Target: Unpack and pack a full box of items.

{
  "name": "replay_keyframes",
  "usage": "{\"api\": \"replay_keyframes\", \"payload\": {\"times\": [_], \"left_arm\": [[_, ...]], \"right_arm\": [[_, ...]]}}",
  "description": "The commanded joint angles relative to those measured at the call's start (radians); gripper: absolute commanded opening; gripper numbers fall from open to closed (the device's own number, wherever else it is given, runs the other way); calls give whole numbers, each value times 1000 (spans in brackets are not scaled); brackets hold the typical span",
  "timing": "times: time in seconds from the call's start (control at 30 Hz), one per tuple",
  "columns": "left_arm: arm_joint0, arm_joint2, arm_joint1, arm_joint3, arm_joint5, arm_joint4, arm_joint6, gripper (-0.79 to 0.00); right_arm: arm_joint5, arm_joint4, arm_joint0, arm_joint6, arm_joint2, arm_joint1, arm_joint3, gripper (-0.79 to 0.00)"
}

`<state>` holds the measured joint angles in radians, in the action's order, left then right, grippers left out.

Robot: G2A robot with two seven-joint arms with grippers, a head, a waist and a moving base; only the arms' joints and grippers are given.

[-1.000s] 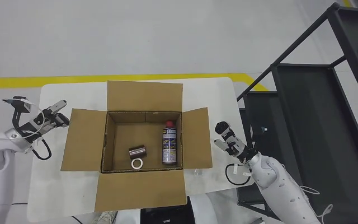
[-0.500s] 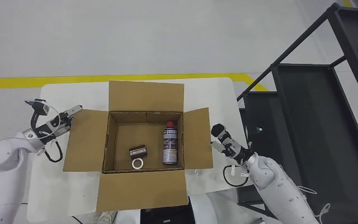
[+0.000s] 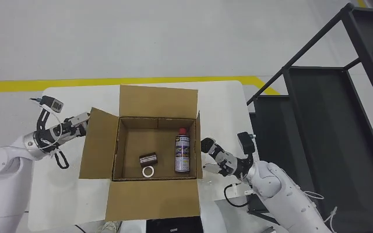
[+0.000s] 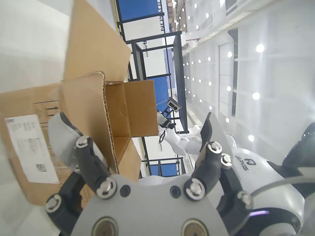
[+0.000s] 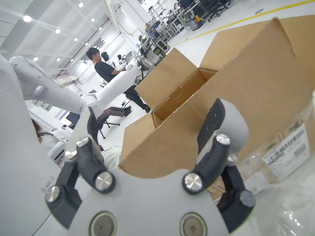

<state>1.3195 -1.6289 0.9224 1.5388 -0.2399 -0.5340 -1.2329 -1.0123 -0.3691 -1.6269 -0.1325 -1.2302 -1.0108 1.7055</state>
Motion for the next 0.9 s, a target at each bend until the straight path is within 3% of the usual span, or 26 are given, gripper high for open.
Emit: {"api": "replay_keyframes", "payload": {"times": [0.0,0.23,0.57,0.87], "left_arm": [[3,6,0,33,4,-3,-12,0],[-58,102,5,66,14,-4,-87,0],[-234,315,35,-113,29,13,-135,0],[-336,425,59,-236,9,65,-99,0]], "right_arm": [[0,17,19,-22,23,3,-4,0],[0,61,82,-89,99,8,-57,0],[0,64,125,-151,160,11,-141,0],[0,-23,143,-160,178,11,-95,0]]}}
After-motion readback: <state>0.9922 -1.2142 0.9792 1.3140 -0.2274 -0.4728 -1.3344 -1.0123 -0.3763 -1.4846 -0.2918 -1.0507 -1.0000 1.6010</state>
